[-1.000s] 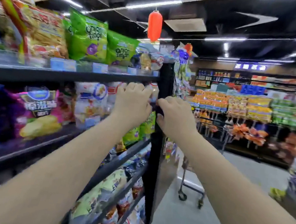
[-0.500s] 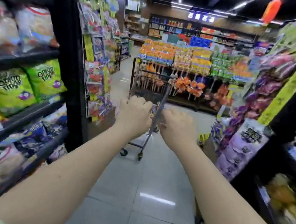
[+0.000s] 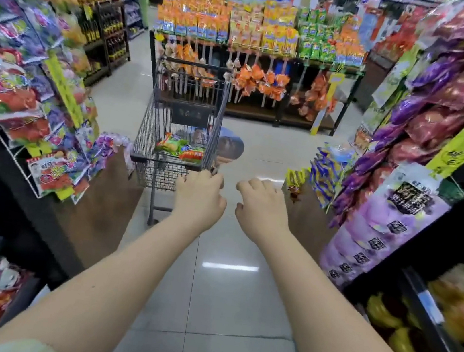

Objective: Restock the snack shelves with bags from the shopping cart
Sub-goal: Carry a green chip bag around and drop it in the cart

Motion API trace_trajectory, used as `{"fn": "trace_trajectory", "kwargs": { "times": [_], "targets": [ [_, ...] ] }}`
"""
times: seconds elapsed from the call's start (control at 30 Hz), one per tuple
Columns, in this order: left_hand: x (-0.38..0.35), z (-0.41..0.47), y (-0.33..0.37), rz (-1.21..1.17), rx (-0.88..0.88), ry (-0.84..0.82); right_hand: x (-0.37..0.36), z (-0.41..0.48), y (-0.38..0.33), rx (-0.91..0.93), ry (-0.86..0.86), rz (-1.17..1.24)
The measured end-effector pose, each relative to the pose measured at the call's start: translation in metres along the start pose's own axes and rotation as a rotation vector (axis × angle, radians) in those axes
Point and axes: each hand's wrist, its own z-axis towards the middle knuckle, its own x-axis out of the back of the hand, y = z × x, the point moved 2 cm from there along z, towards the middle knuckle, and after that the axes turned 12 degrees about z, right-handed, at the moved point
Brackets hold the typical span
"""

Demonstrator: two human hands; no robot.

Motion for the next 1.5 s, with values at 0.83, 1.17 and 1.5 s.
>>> {"fn": "trace_trajectory", "kwargs": {
  "times": [0.83, 1.17, 1.5],
  "targets": [
    [-0.246, 0.448, -0.013, -0.087, 0.372, -0.25, -0.208, 0.441, 0.252, 0.028, -0.425, 0.21],
    [-0.327, 0.564, -0.12, -0.099, 0.634, -0.334, -0.319, 0.631, 0.217, 0.268, -0.541, 0.263],
    [-0.382, 0.641, -0.214, -0.156, 0.851, -0.454, -0.432, 0.763, 0.159, 0.461, -0.788, 0.173]
  ]
}}
